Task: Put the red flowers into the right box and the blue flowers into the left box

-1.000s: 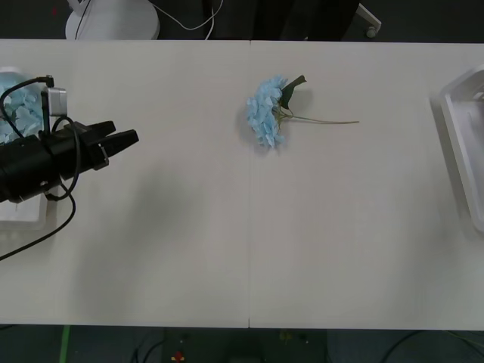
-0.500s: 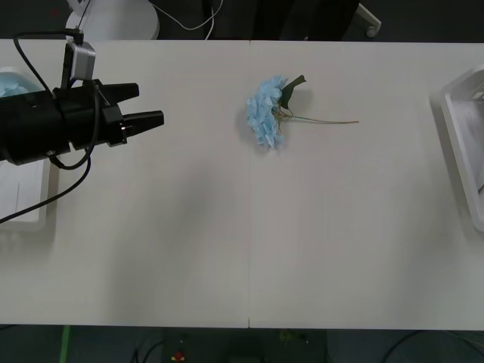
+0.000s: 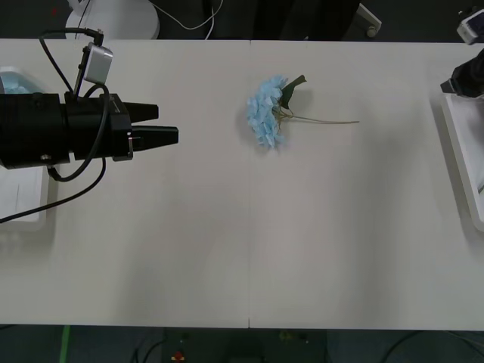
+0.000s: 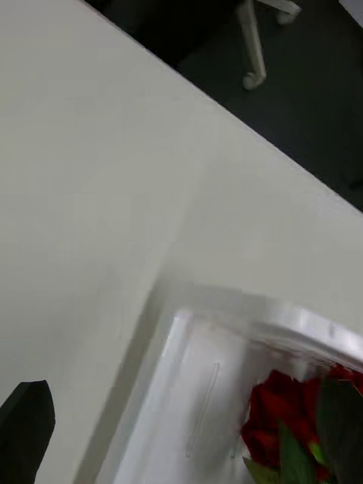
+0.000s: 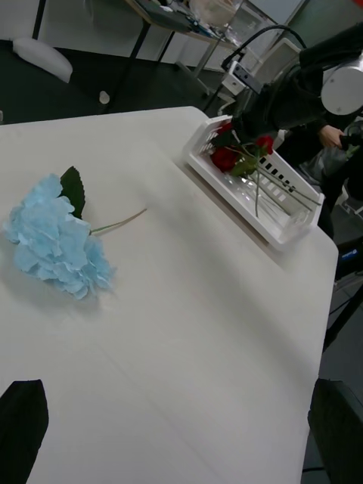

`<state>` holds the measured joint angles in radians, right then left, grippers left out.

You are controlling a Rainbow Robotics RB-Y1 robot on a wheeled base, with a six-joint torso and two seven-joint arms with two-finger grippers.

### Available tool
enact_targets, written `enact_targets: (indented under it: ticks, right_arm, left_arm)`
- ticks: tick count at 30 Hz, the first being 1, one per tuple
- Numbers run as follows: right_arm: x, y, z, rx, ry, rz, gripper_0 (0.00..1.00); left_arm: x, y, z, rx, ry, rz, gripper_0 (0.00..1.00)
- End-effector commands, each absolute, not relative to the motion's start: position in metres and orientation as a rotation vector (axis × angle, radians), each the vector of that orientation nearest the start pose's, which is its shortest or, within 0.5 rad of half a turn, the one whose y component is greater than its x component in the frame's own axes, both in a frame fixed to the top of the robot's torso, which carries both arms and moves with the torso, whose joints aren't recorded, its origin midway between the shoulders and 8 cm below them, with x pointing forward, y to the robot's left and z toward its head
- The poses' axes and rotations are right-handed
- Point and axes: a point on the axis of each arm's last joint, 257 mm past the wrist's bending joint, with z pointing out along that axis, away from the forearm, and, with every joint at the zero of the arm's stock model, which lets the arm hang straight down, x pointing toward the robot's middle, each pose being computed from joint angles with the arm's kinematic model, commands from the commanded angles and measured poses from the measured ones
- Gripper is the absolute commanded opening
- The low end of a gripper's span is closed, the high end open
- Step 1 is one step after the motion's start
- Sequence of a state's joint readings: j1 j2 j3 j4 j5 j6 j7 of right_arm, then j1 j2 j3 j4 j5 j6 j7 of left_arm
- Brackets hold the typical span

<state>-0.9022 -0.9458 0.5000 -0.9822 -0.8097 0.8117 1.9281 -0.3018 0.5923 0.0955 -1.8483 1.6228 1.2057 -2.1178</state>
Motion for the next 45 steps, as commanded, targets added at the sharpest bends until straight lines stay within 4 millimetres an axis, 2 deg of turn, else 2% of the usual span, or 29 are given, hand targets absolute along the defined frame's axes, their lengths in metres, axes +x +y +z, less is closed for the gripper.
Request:
enact_targets:
  ticks: [1, 2, 5, 6, 8, 9, 17, 20, 21, 24, 30, 36, 40, 45]
  right_arm:
    - [0.684, -0.378, -0.090, -0.827, 2.075, -0.494, 1.00]
    - [0.684, -0.372, -0.092, -0.859, 2.071, -0.495, 1.00]
    - [0.682, -0.341, -0.099, -1.113, 2.025, -0.542, 1.00]
    - [0.681, -0.337, -0.100, -1.156, 2.016, -0.550, 1.00]
    - [0.675, -0.315, -0.109, -1.305, 1.990, -0.542, 1.00]
    - [0.673, -0.312, -0.112, -1.333, 1.991, -0.539, 1.00]
    - [0.658, -0.249, -0.144, -1.643, 1.920, -0.512, 1.00]
    - [0.658, -0.230, -0.154, -1.673, 1.915, -0.490, 1.00]
    - [0.658, -0.230, -0.154, -1.673, 1.915, -0.490, 1.00]
    - [0.666, -0.207, -0.165, -1.672, 1.920, -0.476, 1.00]
    - [0.682, -0.188, -0.174, -1.621, 1.936, -0.485, 1.00]
    - [0.686, -0.178, -0.183, -1.602, 1.957, -0.484, 1.00]
    - [0.684, -0.169, -0.195, -1.633, 1.952, -0.502, 1.00]
    - [0.682, -0.161, -0.208, -1.655, 1.947, -0.520, 1.00]
  left_arm:
    - [0.437, 0.122, -0.081, 0.885, 1.725, -0.889, 1.00]
    - [0.437, 0.122, -0.081, 0.887, 1.724, -0.889, 1.00]
    - [0.432, 0.119, -0.083, 0.910, 1.726, -0.900, 1.00]
    - [0.431, 0.118, -0.083, 0.912, 1.726, -0.903, 1.00]
    - [0.428, 0.118, -0.084, 0.923, 1.730, -0.914, 1.00]
    - [0.427, 0.119, -0.085, 0.927, 1.734, -0.912, 1.00]
    - [0.427, 0.120, -0.096, 0.954, 1.763, -0.873, 1.00]
    - [0.429, 0.122, -0.098, 0.955, 1.772, -0.858, 1.00]
    - [0.429, 0.122, -0.098, 0.955, 1.772, -0.858, 1.00]
    - [0.430, 0.123, -0.100, 0.955, 1.777, -0.848, 1.00]
    - [0.432, 0.125, -0.102, 0.956, 1.785, -0.826, 1.00]
    - [0.435, 0.125, -0.099, 0.940, 1.778, -0.829, 1.00]
    - [0.439, 0.125, -0.096, 0.921, 1.769, -0.823, 1.00]
    - [0.447, 0.131, -0.100, 0.930, 1.778, -0.755, 1.00]
